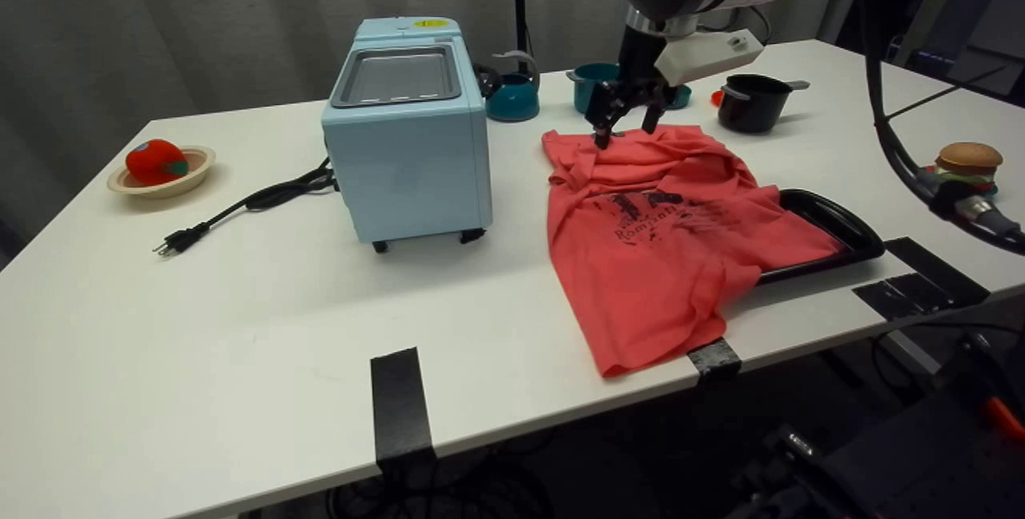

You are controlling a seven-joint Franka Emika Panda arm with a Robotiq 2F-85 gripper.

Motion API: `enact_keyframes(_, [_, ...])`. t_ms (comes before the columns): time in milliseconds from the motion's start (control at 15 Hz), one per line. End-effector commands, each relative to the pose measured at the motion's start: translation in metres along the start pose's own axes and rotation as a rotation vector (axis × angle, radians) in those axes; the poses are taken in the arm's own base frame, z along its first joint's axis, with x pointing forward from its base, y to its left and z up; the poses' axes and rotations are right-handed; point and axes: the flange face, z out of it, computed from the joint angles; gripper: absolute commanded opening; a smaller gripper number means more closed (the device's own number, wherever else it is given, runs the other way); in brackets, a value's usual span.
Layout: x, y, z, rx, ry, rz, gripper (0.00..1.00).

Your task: Unwrap the folded peach t-shirt on the table.

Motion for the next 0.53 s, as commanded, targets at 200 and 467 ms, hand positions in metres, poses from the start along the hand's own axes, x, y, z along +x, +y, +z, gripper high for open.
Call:
enact_keyframes(200, [0.007, -0.040, 0.020, 0.045, 0.027, -0.019, 1.00])
enact_keyframes(467, [0.011, -0.050, 0.037, 0.044, 0.047, -0.015, 1.00])
